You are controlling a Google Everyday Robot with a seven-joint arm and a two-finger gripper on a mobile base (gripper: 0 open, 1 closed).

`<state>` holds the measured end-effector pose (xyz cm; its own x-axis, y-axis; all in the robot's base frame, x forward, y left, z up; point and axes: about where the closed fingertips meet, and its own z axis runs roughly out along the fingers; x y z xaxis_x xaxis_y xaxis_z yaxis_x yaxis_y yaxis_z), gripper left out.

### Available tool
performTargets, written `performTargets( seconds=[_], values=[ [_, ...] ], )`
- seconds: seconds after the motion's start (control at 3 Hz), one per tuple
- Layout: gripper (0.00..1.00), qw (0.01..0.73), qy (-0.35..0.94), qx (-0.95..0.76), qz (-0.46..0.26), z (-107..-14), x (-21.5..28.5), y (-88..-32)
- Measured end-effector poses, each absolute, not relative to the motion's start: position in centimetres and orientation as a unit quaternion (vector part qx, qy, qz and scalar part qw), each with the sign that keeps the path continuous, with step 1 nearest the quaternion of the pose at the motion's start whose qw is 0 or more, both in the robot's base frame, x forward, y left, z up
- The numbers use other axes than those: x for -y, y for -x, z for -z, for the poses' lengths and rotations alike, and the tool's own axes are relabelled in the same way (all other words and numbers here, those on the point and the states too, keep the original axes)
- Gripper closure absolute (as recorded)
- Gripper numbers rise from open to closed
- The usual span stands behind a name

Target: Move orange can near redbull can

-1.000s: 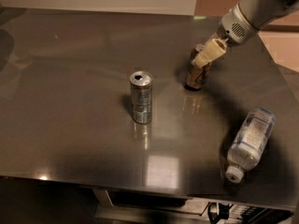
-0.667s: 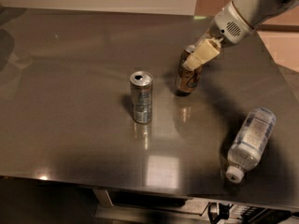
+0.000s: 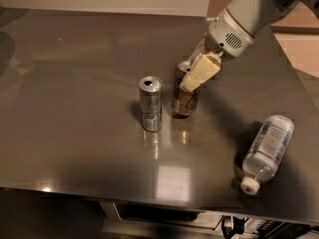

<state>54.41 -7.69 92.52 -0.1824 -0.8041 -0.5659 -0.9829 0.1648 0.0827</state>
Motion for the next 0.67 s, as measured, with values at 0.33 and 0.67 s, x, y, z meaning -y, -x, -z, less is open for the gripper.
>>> performTargets(
  seconds=[0.33, 0.67],
  values=[
    [1.0, 0.198, 0.635, -0.715, -0.216, -92.0, 6.7, -52.3],
    [0.83, 0.201, 0.651, -0.699, -0.219, -91.5, 6.1, -50.9]
  ],
)
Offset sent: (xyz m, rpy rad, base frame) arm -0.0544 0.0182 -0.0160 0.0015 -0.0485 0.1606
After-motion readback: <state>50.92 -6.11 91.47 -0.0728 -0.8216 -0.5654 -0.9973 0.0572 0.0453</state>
